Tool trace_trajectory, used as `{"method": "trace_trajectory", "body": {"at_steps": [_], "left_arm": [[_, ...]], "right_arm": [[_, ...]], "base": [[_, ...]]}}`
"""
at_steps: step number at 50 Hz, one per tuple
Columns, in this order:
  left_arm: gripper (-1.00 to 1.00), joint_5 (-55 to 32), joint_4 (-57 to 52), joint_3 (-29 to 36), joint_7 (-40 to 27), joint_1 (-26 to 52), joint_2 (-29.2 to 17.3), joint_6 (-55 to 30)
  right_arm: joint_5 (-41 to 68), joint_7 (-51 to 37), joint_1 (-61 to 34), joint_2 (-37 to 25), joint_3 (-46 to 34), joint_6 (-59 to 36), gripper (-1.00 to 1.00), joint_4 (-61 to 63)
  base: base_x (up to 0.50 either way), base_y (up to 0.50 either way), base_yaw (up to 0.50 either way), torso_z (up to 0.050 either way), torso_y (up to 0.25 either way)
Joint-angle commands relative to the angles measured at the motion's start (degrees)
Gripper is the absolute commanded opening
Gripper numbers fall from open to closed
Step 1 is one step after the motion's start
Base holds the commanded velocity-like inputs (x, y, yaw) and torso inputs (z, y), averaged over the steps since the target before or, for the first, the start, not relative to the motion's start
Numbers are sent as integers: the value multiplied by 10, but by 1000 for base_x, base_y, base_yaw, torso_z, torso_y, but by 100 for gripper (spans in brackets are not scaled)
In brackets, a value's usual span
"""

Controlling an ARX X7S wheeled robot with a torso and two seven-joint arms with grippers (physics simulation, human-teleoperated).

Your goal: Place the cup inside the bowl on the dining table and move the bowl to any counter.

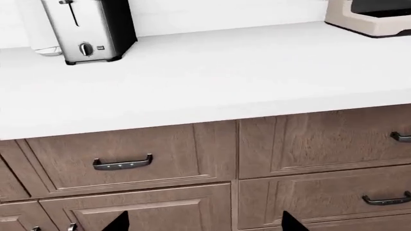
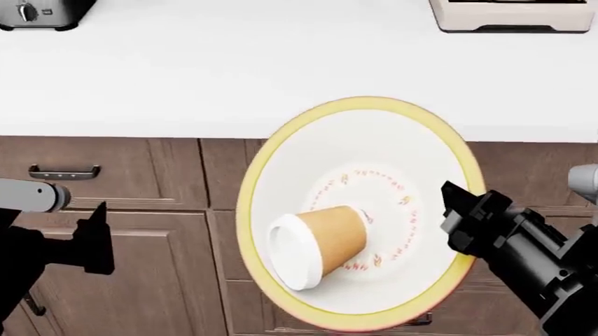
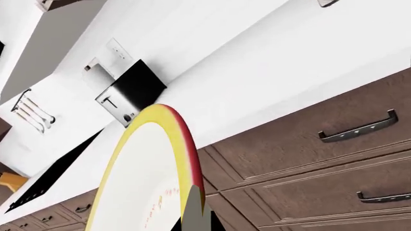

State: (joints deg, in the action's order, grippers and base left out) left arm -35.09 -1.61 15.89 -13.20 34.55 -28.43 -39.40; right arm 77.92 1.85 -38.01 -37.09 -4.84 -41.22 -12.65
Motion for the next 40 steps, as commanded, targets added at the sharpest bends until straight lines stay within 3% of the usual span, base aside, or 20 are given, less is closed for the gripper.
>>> {"method": "trace_trajectory", "body": {"at_steps": [1,40], "left_arm": [[100,2,3,3,-2,2,3,1],[100,-6,-7,2,-7,3,-2,-7]], "right_arm": [[10,10,-5,0,4,0,-100,5],[8,9,-23,7,-2,4,-100,-17]], "base": [[415,370,0,0,0],[473,195,0,0,1]]}}
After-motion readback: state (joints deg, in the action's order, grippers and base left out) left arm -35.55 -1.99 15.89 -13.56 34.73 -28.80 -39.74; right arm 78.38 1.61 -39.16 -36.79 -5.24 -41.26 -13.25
